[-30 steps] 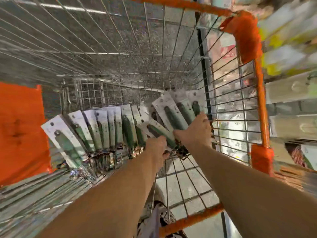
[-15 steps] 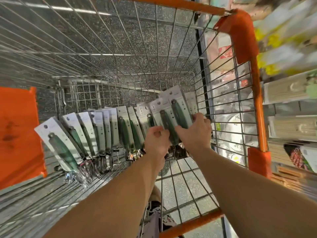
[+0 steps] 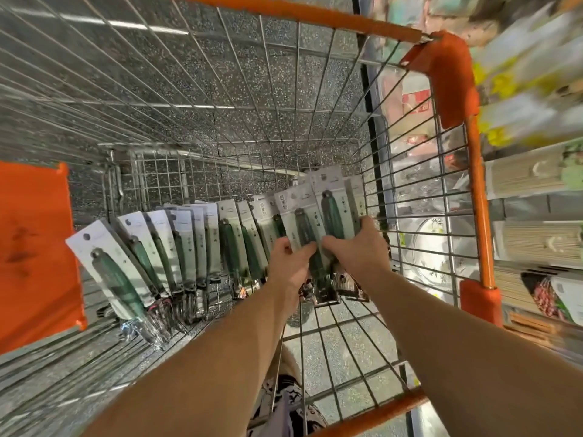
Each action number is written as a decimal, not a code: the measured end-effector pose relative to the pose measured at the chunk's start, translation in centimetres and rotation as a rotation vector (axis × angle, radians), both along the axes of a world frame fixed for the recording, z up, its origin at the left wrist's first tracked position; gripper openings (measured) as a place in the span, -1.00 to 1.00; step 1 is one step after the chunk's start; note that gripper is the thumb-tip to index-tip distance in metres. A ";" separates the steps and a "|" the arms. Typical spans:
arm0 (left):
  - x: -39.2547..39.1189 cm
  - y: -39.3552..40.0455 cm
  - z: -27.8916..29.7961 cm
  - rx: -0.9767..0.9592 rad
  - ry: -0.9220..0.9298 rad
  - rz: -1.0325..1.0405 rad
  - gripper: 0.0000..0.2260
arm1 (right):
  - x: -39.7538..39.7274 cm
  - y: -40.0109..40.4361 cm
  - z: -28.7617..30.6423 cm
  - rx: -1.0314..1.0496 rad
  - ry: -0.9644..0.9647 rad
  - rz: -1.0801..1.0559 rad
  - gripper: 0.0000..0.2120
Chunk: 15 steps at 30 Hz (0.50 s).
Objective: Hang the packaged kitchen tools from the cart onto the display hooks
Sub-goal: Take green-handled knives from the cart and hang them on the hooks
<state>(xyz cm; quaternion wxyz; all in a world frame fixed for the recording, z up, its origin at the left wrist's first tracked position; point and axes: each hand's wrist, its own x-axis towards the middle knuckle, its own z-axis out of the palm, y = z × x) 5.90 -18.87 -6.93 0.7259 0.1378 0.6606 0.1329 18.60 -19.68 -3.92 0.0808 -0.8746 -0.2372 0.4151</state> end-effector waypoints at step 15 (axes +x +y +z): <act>-3.1 3.1 1.3 0.065 -0.032 0.070 -0.65 | 0.2 1.3 2.7 0.074 0.487 -0.457 -0.75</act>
